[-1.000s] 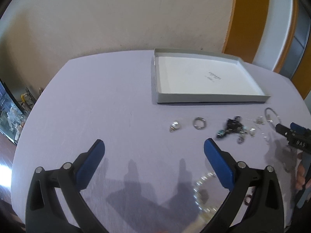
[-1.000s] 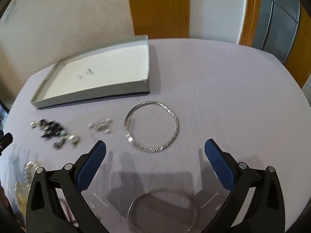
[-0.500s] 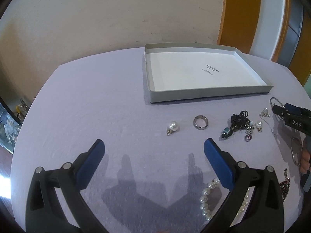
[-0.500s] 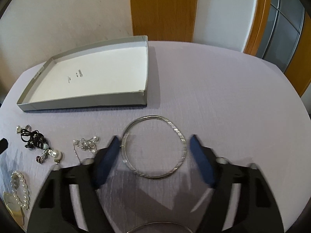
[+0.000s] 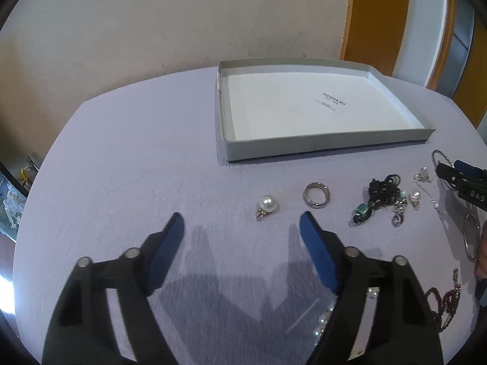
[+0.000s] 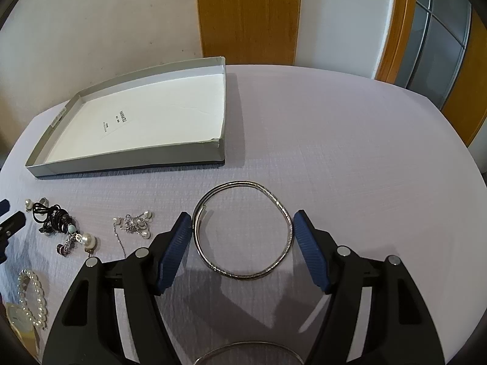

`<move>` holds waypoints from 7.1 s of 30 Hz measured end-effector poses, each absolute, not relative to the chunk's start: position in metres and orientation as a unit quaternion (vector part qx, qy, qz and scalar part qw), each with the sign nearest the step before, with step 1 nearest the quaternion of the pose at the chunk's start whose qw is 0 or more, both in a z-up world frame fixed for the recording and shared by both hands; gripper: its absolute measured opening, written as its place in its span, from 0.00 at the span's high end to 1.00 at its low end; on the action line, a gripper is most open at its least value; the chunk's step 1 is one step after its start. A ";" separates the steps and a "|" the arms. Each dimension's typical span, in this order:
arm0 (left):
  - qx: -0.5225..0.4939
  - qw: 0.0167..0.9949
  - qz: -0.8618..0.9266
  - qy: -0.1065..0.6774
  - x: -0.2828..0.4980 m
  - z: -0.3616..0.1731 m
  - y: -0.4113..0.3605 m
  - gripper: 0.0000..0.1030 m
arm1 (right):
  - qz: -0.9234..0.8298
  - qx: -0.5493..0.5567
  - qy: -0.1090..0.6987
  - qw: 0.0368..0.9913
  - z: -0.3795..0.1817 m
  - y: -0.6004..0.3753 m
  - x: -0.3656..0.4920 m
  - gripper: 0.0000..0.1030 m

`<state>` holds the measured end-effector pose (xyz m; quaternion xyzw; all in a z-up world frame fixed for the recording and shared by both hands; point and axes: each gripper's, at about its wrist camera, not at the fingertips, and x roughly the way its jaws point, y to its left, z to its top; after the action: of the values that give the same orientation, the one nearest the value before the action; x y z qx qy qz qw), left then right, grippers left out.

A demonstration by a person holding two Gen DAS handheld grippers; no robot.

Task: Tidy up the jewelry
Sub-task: 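Move left tool to the pearl stud earring while right tool straddles the silver bangle, then close left tool on the pearl stud earring while right tool grips the silver bangle, then carry pearl earring and silver bangle into the grey tray and open both tools, then withdraw both open tools from the tray back toward the jewelry, then grasp the silver dangling earring with right tool while left tool grasps the silver ring, then hold the silver ring in left tool and the earring in right tool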

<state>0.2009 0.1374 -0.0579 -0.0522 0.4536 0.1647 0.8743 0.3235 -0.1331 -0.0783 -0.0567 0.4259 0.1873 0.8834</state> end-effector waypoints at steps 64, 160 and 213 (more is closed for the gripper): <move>-0.047 0.897 0.144 0.416 0.212 -0.042 0.118 0.87 | 0.218 -0.040 0.406 0.887 -0.067 -0.131 0.312 0.31; -0.083 0.880 0.169 0.437 0.206 -0.047 0.132 0.45 | 0.302 -0.107 0.402 0.858 -0.084 -0.071 0.296 0.47; -0.024 0.888 0.111 0.445 0.244 -0.058 0.089 0.79 | 0.293 -0.037 0.421 0.858 -0.080 -0.104 0.303 0.94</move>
<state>0.2440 0.0892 -0.0577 -0.0235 0.4453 0.1115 0.8881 0.3026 -0.1040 -0.0796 -0.0371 0.4206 0.2928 0.8579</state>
